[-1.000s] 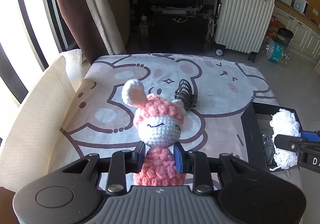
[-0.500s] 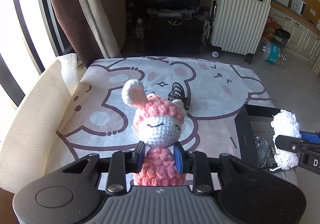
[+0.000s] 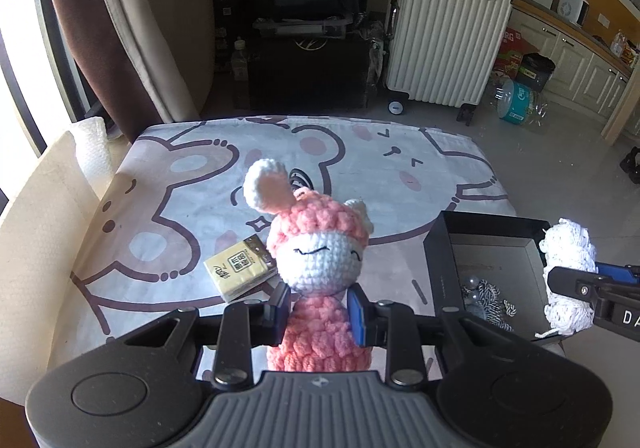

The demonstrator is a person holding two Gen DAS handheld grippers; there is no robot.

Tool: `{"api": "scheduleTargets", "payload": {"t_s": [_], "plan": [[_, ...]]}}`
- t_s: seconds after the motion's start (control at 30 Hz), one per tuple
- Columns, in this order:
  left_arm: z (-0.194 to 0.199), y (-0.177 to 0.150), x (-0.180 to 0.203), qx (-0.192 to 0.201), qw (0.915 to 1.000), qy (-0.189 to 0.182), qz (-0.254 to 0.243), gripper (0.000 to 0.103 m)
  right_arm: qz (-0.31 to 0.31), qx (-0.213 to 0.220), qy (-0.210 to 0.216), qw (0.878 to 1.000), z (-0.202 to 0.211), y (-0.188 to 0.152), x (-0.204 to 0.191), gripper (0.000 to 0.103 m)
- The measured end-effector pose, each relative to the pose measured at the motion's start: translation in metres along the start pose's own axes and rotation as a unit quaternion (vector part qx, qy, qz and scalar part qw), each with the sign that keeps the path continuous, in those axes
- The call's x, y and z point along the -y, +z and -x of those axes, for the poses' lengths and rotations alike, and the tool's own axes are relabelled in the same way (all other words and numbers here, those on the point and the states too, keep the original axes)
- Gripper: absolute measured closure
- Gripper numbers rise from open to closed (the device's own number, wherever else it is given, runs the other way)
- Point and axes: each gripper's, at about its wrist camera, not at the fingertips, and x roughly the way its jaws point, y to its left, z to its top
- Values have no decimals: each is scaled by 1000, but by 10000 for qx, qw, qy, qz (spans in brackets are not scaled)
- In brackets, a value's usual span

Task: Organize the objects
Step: 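Lift and carry the pink bunny and white ball together over the black box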

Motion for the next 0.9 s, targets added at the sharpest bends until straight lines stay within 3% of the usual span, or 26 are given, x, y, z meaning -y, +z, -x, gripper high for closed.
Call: {"api": "scheduleTargets", "payload": {"t_s": [0.9], "plan": [[-30,14,73,92,9957,-911,-150,71,-611,60,-428,9972,-17,-10,82,65]]}}
